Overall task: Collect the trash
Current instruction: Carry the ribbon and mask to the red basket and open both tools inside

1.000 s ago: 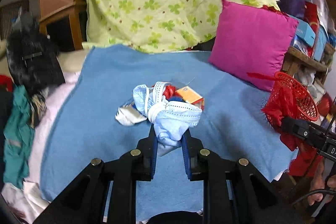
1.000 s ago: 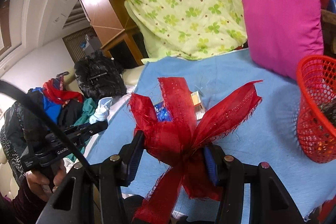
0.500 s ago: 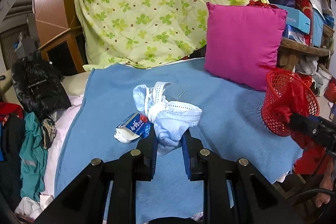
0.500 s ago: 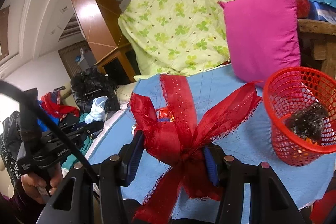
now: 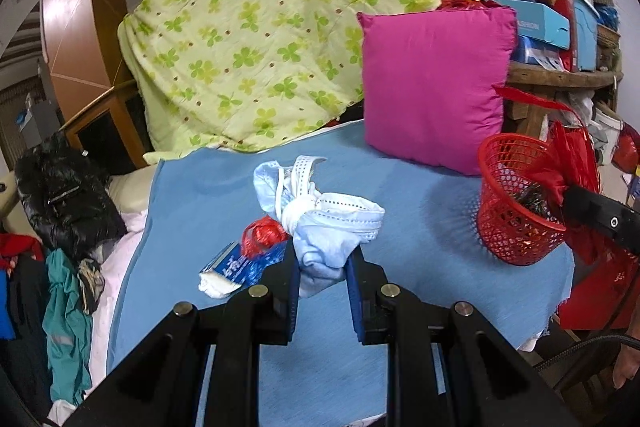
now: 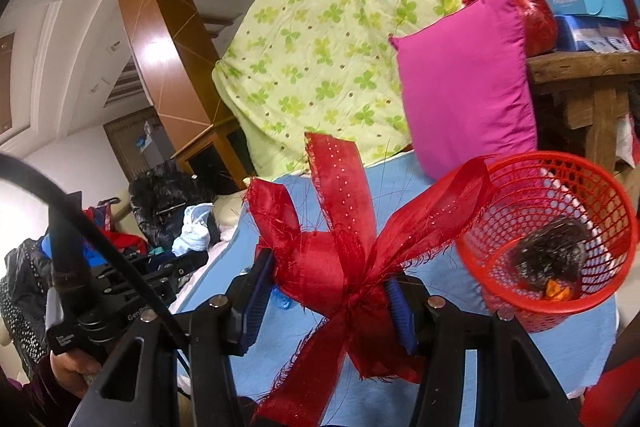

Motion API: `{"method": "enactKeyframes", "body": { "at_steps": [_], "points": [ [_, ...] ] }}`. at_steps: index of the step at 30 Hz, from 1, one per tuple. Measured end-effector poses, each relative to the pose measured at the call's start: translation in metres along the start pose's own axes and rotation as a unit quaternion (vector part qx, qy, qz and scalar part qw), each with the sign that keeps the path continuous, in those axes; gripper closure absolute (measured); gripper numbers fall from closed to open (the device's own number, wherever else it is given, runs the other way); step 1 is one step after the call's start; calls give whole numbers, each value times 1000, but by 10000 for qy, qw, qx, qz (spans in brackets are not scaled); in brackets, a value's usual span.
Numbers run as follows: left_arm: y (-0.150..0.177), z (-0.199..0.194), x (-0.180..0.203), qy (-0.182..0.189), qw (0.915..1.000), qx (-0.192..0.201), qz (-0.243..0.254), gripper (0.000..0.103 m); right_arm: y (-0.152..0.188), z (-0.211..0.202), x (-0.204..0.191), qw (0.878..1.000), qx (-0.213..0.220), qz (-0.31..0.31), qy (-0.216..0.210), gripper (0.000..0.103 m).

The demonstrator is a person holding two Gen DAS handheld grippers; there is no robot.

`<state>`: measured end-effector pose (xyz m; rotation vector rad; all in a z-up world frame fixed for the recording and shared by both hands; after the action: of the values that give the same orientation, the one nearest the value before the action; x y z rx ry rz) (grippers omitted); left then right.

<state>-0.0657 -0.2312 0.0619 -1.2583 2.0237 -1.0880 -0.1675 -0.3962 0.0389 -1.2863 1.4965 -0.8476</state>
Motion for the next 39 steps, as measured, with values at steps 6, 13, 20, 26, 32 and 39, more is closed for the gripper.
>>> {"method": "enactKeyframes", "body": {
  "at_steps": [6, 13, 20, 26, 32, 39],
  "points": [
    [-5, 2, 30, 146, 9997, 22, 177, 80, -7, -14, 21, 9998, 106, 100, 157, 47],
    [-10, 3, 67, 313, 9987, 32, 409, 80, -14, -30, 52, 9987, 188, 266, 382, 47],
    [-15, 6, 101, 485, 9967, 55, 645, 80, -20, -42, 86, 9968, 259, 545, 522, 47],
    [-19, 17, 131, 915, 9933, -134, 692, 80, -26, -51, 111, 9953, 337, 743, 529, 45],
    [-29, 37, 177, 2158, 9728, -643, 534, 80, -26, -52, 155, 9882, 448, 1427, 316, 45],
    [-25, 82, 225, 2873, 9460, -1439, 438, 78, -8, -36, 201, 9700, 328, 2400, 225, 41]
  ]
}}
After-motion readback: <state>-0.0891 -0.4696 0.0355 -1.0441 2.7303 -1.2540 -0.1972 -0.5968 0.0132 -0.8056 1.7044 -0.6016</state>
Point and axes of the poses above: each gripper's, at about its wrist camera, not at the fingertips, and z roughly the way its jaws point, x to its right, y to its underside, the point moved 7 cm from there along z, roughly the way its jaws point, and after that the axes turned 13 degrees about -z, right-handed, at the moved point
